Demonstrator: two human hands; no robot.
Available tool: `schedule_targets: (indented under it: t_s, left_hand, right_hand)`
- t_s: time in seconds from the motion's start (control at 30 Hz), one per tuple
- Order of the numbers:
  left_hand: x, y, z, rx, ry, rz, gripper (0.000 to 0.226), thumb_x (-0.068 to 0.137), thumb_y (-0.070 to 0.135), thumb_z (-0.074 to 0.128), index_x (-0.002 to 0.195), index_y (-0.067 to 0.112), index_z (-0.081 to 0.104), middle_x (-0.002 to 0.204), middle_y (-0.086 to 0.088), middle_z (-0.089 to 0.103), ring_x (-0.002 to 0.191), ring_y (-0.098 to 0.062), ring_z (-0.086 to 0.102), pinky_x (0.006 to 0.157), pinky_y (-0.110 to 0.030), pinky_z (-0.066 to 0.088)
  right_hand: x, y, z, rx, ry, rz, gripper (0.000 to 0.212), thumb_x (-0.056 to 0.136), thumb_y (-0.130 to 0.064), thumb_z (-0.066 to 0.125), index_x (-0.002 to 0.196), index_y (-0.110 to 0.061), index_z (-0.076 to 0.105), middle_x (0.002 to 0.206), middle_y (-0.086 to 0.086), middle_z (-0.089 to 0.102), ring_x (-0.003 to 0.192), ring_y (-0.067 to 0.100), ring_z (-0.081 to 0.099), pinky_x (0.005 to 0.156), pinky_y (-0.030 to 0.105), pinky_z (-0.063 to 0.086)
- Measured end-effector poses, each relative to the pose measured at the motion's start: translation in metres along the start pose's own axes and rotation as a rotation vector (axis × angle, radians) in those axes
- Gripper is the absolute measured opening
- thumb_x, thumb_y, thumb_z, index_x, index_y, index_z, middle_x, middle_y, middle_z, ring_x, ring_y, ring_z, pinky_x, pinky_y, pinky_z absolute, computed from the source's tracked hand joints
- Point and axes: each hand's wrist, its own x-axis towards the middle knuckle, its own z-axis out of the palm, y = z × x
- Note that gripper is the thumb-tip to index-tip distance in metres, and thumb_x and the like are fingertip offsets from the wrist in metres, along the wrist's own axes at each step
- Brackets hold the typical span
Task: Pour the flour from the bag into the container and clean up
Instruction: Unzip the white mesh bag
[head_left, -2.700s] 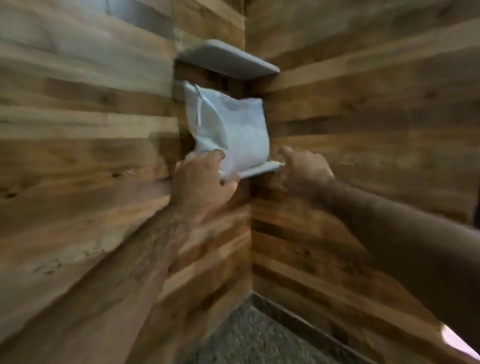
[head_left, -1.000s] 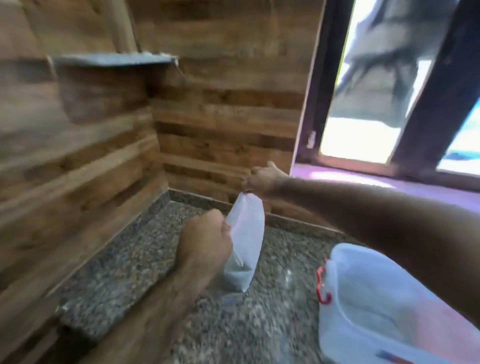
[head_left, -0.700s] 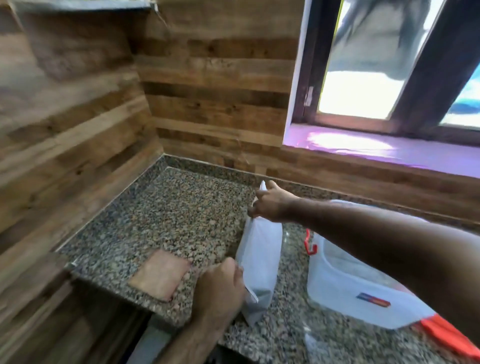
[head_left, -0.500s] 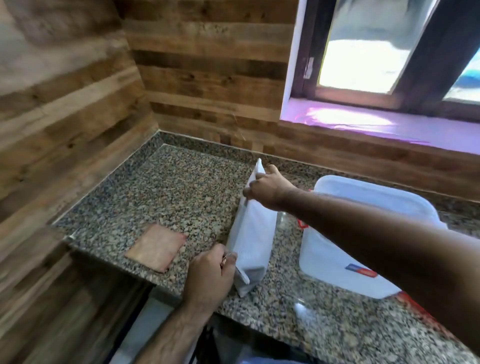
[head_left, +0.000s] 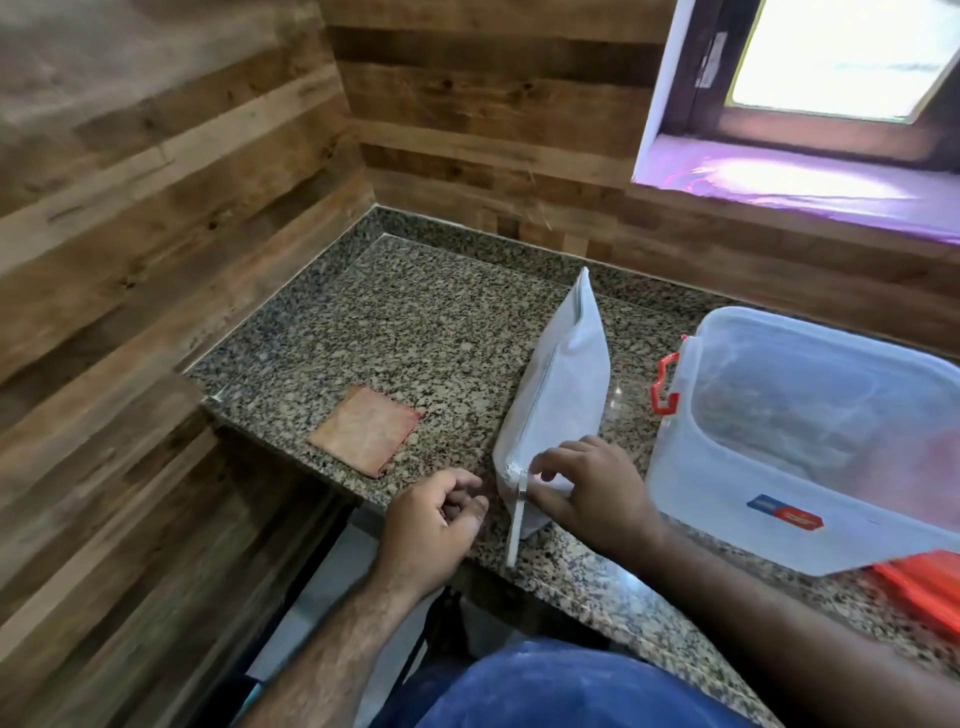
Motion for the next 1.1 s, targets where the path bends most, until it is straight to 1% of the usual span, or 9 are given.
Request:
schedule_targets:
  t_s: [0.1,0.23,0.47,0.6,0.7,0.77,0.83,0.97,1.1]
  left_hand:
    - [-0.001,0.000,0.004,0.050,-0.030,0.038,0.027,0.087,0.012,0.078,0.110,0.026,0.081,0.083,0.013,0.076,0.079,-0.005,0.072,0.074,-0.029,0.062]
    - [-0.004,0.004,0.011,0.054,-0.013,0.099,0.024,0.087,0.024,0.085,0.111,0.029,0.080,0.085,0.014,0.075,0.088,-0.003,0.069,0.068,-0.009,0.052]
    - [0.000,0.000,0.026,0.006,0.083,0.123,0.038,0.078,0.039,0.088,0.114,0.032,0.078,0.096,0.017,0.075,0.088,0.000,0.068,0.076,-0.022,0.057]
    - [0.009,0.002,0.030,-0.010,0.148,0.192,0.044,0.081,0.053,0.080,0.117,0.029,0.080,0.101,0.016,0.075,0.092,-0.007,0.069,0.080,-0.027,0.057]
    - [0.014,0.006,0.035,0.025,0.179,0.258,0.047,0.083,0.059,0.078,0.112,0.023,0.082,0.098,0.012,0.076,0.091,-0.008,0.068,0.078,-0.028,0.056]
    - [0.017,0.012,0.039,0.056,0.215,0.267,0.045,0.083,0.057,0.079,0.108,0.021,0.082,0.096,0.010,0.077,0.089,-0.009,0.066,0.076,-0.025,0.052]
    - [0.022,0.016,0.043,0.075,0.247,0.266,0.033,0.085,0.046,0.083,0.102,0.018,0.082,0.092,0.006,0.078,0.086,-0.012,0.066,0.074,-0.029,0.052]
    - [0.023,0.024,0.053,0.102,0.317,0.387,0.027,0.094,0.036,0.070,0.076,0.016,0.075,0.070,0.004,0.071,0.068,-0.018,0.060,0.063,-0.036,0.049]
    - [0.026,0.030,0.052,0.111,0.326,0.352,0.031,0.091,0.040,0.068,0.069,0.018,0.068,0.063,0.005,0.065,0.060,-0.016,0.052,0.060,-0.029,0.037]
  right_hand:
    - [-0.006,-0.007,0.006,0.088,0.088,-0.001,0.045,0.086,-0.065,0.067,0.107,-0.027,0.080,0.092,-0.014,0.075,0.084,0.012,0.064,0.075,0.031,0.052]
    - [-0.009,-0.014,0.012,0.089,0.151,-0.056,0.032,0.092,-0.045,0.072,0.119,-0.028,0.076,0.095,-0.014,0.075,0.085,0.014,0.065,0.074,0.036,0.054]
    - [-0.001,-0.022,0.012,0.189,0.189,-0.093,0.017,0.097,-0.024,0.066,0.109,-0.023,0.080,0.090,-0.012,0.073,0.085,0.016,0.060,0.074,0.030,0.047]
    - [0.009,-0.030,0.005,0.461,0.085,0.132,0.013,0.106,-0.017,0.063,0.094,-0.021,0.067,0.084,-0.014,0.066,0.084,0.010,0.060,0.072,0.023,0.045]
    - [0.011,-0.040,0.000,0.863,-0.003,0.416,0.019,0.111,-0.016,0.056,0.093,-0.012,0.061,0.076,-0.004,0.062,0.068,0.003,0.059,0.064,0.018,0.049]
    - [0.011,-0.043,0.001,0.982,0.014,0.526,0.021,0.112,-0.018,0.055,0.096,-0.006,0.060,0.076,0.010,0.063,0.068,0.011,0.063,0.063,0.021,0.053]
    - [0.014,-0.042,0.004,1.008,0.054,0.562,0.024,0.112,-0.020,0.056,0.099,0.000,0.060,0.077,0.022,0.063,0.071,0.022,0.066,0.067,0.032,0.057]
    - [0.024,-0.036,0.007,0.878,0.184,0.578,0.023,0.107,-0.022,0.061,0.086,-0.011,0.063,0.074,0.001,0.063,0.070,0.015,0.061,0.071,0.040,0.054]
    - [0.028,-0.036,0.004,0.865,0.155,0.572,0.021,0.101,-0.023,0.063,0.081,-0.018,0.063,0.069,-0.001,0.065,0.065,0.014,0.062,0.065,0.041,0.055]
